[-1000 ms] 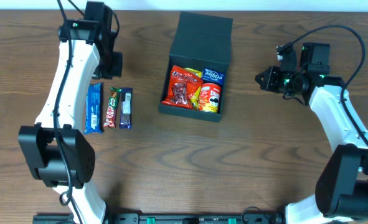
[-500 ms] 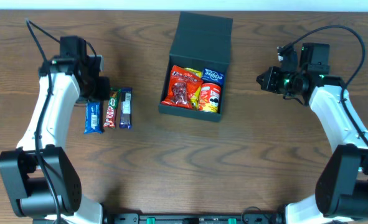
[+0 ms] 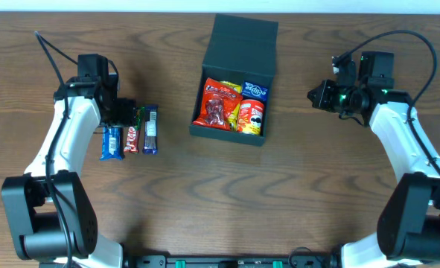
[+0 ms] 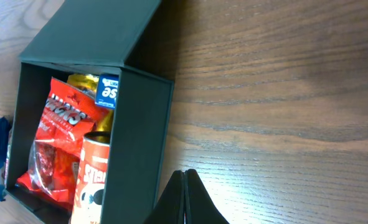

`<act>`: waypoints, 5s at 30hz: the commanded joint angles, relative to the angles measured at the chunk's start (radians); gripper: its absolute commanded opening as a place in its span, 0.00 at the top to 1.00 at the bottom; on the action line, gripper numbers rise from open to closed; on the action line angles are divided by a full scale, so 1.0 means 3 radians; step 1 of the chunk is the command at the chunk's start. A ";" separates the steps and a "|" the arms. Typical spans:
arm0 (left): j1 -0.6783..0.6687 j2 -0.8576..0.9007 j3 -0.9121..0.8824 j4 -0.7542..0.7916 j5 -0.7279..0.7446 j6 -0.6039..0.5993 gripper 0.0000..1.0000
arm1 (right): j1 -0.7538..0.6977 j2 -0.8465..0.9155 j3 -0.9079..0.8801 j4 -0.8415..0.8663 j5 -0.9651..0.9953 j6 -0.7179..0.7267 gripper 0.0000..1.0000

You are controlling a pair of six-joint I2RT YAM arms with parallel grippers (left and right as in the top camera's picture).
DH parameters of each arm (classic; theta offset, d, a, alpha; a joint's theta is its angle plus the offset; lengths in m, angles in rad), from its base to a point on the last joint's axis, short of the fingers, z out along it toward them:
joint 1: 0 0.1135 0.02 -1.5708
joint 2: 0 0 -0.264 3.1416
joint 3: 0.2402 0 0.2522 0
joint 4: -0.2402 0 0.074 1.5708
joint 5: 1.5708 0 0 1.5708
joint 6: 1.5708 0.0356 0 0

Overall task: Pack container
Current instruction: 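Lower left gripper and grasp the blue snack bar, then carry the blue bar into the box's left side and release, then return left gripper to the bars and grasp the dark blue bar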

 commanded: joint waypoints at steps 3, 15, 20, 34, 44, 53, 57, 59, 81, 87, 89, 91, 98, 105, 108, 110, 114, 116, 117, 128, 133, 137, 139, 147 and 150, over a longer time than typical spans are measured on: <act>0.0088 0.0089 -0.0118 0.0037 -0.0207 0.0005 0.02 | -0.0011 -0.0051 -0.0004 -0.0004 0.0008 0.0031 0.98; 0.0220 0.0526 -0.0127 0.0210 -0.0159 -0.0010 0.17 | -0.0011 -0.0051 -0.0004 -0.0004 0.0009 0.0019 0.98; 0.0220 0.0607 -0.0127 0.0268 -0.0161 -0.0010 0.25 | -0.0011 -0.0051 -0.0004 -0.0004 0.0008 0.0019 0.98; 0.0220 0.0607 -0.0127 0.0384 -0.0165 -0.0006 0.66 | -0.0011 -0.0051 -0.0004 0.0001 0.0009 0.0020 0.98; 0.0220 0.0604 -0.0056 0.0343 -0.0164 -0.0008 0.78 | -0.0011 -0.0051 -0.0004 0.0003 0.0008 0.0020 0.98; 0.0212 0.0604 0.0675 -0.0149 -0.0163 -0.0008 0.88 | -0.0053 -0.0051 -0.0004 0.0011 0.0006 0.0020 0.98; 0.0164 0.0604 0.1083 -0.0399 -0.0142 -0.0009 0.92 | -0.0123 -0.0051 -0.0004 0.0011 0.0004 0.0022 0.99; 0.0066 0.0604 0.1320 -0.0488 -0.0057 -0.0009 0.94 | -0.0174 -0.0051 -0.0004 0.0011 0.0004 0.0022 0.99; -0.1706 0.1099 0.1811 -0.0193 0.0448 -0.0809 0.94 | -0.0370 -0.0051 -0.0004 -0.0047 0.0005 -0.0008 0.99; -0.1738 0.1203 0.1809 -0.0340 0.0418 -0.1012 0.94 | -0.0370 -0.0051 -0.0004 -0.0141 0.0004 -0.0057 0.99; -0.1738 0.1205 0.1809 -0.0415 0.0295 -0.1011 0.94 | -0.0370 -0.0051 -0.0004 -0.0144 0.0005 -0.0057 0.99; -0.1738 0.1207 0.1809 -0.0492 0.0273 -0.1011 0.94 | -0.0370 -0.0051 -0.0004 -0.0137 0.0005 -0.0058 0.99; -0.1740 0.1207 0.1809 -0.0600 0.0287 -0.1008 0.36 | -0.0370 -0.0051 -0.0004 -0.0127 0.0005 -0.0058 0.98; -0.1738 0.1193 0.2028 -0.0558 0.0365 -0.1005 0.11 | -0.0370 -0.0051 -0.0004 -0.0127 0.0005 -0.0057 0.98; -0.1738 0.1148 0.2277 -0.0576 0.0387 -0.0978 0.12 | -0.0370 -0.0051 -0.0004 -0.0128 0.0005 -0.0057 0.99; -0.1738 0.1122 0.2448 -0.0596 0.0383 -0.0951 0.11 | -0.0370 -0.0051 -0.0004 -0.0128 0.0005 -0.0057 0.98; -0.1731 0.1082 0.2753 -0.0647 0.0359 -0.0765 0.28 | -0.0370 -0.0051 -0.0004 -0.0128 0.0005 -0.0057 0.99; -0.1720 0.1082 0.2763 -0.0729 0.0359 -0.0744 0.79 | -0.0370 -0.0051 -0.0004 -0.0128 0.0005 -0.0057 0.98; -0.1713 0.1083 0.2757 -0.0799 0.0357 -0.0743 0.94 | -0.0370 -0.0051 -0.0004 -0.0128 0.0005 -0.0057 0.99; -0.1657 0.1083 0.2697 -0.1919 0.0178 -0.0233 0.94 | -0.0369 -0.0051 -0.0004 -0.0140 0.0005 -0.0055 0.99; -0.1658 0.1083 0.2285 -0.1792 0.0333 -0.0182 0.94 | -0.0360 -0.0051 -0.0004 -0.0169 0.0004 -0.0053 0.99; -0.1661 0.1083 0.2041 -0.1586 0.0449 -0.0181 0.94 | -0.0355 -0.0051 -0.0004 -0.0182 0.0004 -0.0048 0.99; -0.1661 0.1083 0.1996 -0.1521 0.0449 -0.0156 0.94 | -0.0355 -0.0051 -0.0004 -0.0181 0.0005 0.0017 0.99; -0.1661 0.1083 0.1626 -0.1247 0.0449 -0.0158 0.94 | -0.0355 -0.0051 -0.0004 -0.0181 0.0005 0.0034 0.98; -0.1661 0.1083 0.1461 -0.1141 0.0451 -0.0173 0.94 | -0.0355 -0.0051 -0.0004 -0.0179 0.0006 0.0034 0.98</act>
